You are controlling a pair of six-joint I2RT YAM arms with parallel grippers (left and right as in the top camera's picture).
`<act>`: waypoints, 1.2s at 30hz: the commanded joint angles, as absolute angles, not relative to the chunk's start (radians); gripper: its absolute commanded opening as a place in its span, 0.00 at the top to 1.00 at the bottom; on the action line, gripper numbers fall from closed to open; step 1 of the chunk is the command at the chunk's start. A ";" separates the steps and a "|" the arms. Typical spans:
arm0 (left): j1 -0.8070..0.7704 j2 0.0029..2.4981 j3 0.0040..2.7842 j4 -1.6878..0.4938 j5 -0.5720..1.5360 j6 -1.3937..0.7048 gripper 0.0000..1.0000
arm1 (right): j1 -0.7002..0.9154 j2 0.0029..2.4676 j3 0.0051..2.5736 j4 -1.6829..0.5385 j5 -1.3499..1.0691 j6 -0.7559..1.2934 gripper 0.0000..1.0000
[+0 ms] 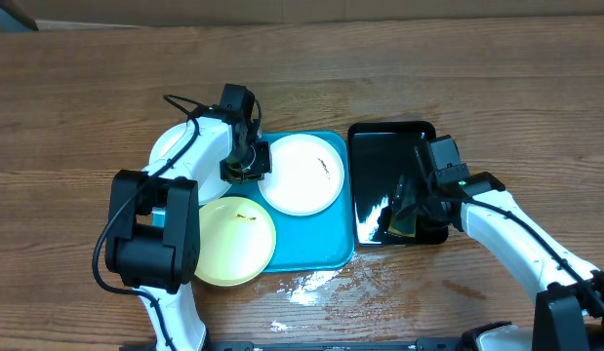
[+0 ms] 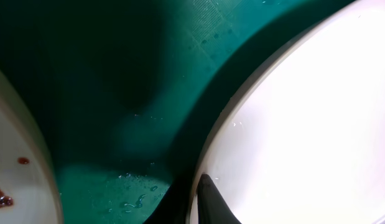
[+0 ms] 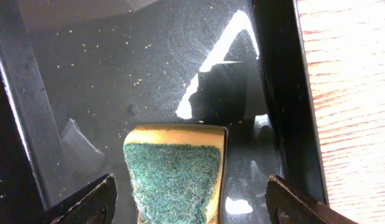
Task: Clean dirty plates on tray and stack at the side
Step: 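Grasp the green sponge with the right gripper in the black tray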
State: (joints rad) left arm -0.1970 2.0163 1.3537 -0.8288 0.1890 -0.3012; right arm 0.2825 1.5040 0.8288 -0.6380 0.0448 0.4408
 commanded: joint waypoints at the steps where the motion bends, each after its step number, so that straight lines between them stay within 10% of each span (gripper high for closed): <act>1: -0.210 2.042 1.364 -0.823 0.177 -0.339 0.92 | 0.287 1.506 0.824 -0.635 0.060 0.437 0.23; 18: -0.210 2.042 1.364 -0.825 0.204 -0.357 0.89 | 0.360 1.566 0.824 -0.654 0.005 0.437 0.27; 31: -0.210 2.042 1.364 -0.834 0.211 -0.375 0.83 | 0.369 1.607 0.824 -0.536 0.131 0.437 0.61; 36: -0.210 2.042 1.364 -0.836 0.211 -0.375 0.81 | 0.369 1.607 0.825 -0.481 0.130 0.397 0.59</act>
